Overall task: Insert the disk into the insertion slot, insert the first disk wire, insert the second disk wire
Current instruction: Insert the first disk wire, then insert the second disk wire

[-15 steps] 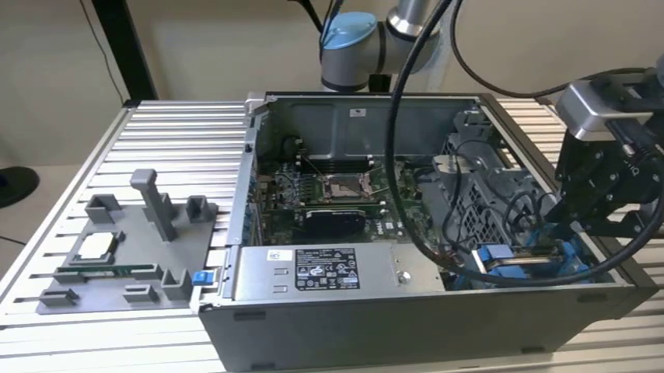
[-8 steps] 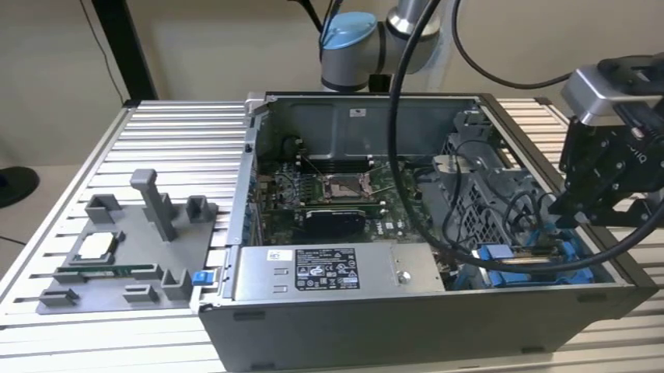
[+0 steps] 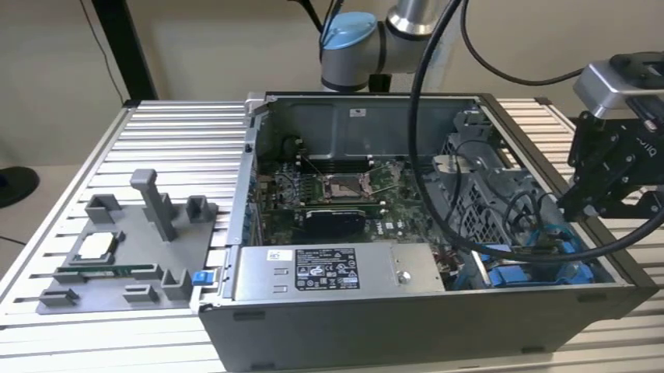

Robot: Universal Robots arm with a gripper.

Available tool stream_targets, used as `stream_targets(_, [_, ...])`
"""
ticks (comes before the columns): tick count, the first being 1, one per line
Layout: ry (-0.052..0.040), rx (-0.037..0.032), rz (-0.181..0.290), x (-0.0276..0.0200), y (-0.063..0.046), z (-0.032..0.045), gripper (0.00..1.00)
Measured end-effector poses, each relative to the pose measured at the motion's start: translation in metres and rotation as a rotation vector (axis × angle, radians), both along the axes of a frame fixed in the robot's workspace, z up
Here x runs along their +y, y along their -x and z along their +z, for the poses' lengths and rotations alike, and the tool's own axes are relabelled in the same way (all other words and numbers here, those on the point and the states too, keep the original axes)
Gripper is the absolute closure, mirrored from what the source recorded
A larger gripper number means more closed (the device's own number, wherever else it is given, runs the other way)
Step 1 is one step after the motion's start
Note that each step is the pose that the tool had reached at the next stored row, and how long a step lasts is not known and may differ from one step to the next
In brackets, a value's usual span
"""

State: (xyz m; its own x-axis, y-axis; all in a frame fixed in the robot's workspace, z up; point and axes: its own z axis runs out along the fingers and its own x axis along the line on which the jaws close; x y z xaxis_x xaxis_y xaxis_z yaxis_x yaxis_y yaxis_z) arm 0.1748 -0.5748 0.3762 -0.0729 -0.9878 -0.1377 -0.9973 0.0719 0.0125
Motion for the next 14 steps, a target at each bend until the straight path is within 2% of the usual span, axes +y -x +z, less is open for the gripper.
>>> stream_targets(3, [0.0003, 0.0000, 0.000, 0.0017, -0.0050, 0.0004, 0.00])
stream_targets(14, [0.0001, 0.0000, 0.000, 0.0031, -0.0062, 0.0004, 0.00])
